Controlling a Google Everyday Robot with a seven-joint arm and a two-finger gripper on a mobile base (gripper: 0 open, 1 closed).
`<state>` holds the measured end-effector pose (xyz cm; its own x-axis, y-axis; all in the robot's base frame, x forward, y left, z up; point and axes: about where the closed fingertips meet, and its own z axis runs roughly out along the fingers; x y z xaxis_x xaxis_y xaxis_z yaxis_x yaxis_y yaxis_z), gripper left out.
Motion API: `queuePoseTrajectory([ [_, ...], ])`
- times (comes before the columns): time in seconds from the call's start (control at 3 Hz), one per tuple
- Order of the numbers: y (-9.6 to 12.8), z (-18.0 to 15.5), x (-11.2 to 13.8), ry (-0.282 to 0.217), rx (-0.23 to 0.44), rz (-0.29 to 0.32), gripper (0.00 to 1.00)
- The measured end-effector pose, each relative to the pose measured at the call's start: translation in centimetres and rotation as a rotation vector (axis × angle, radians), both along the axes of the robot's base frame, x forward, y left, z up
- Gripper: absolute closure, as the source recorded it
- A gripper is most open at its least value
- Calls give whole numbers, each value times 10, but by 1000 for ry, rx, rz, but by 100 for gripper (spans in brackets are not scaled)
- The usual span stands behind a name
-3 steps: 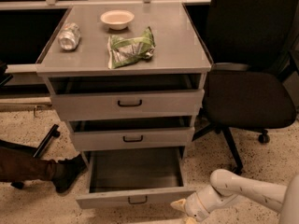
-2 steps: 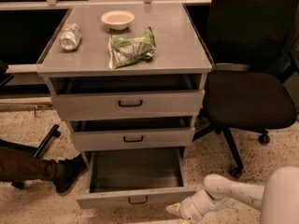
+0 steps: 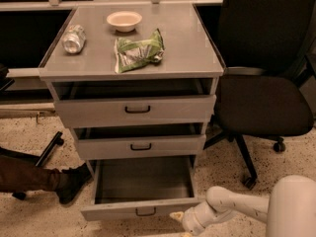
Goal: Close bottom drawer
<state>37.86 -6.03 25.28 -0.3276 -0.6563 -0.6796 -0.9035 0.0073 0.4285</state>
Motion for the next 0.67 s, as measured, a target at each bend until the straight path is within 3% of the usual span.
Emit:
queuePoseTrajectory([
  [0.33, 3, -15, 27, -117, -70, -67, 0],
  [0.67, 3, -15, 27, -117, -70, -67, 0],
])
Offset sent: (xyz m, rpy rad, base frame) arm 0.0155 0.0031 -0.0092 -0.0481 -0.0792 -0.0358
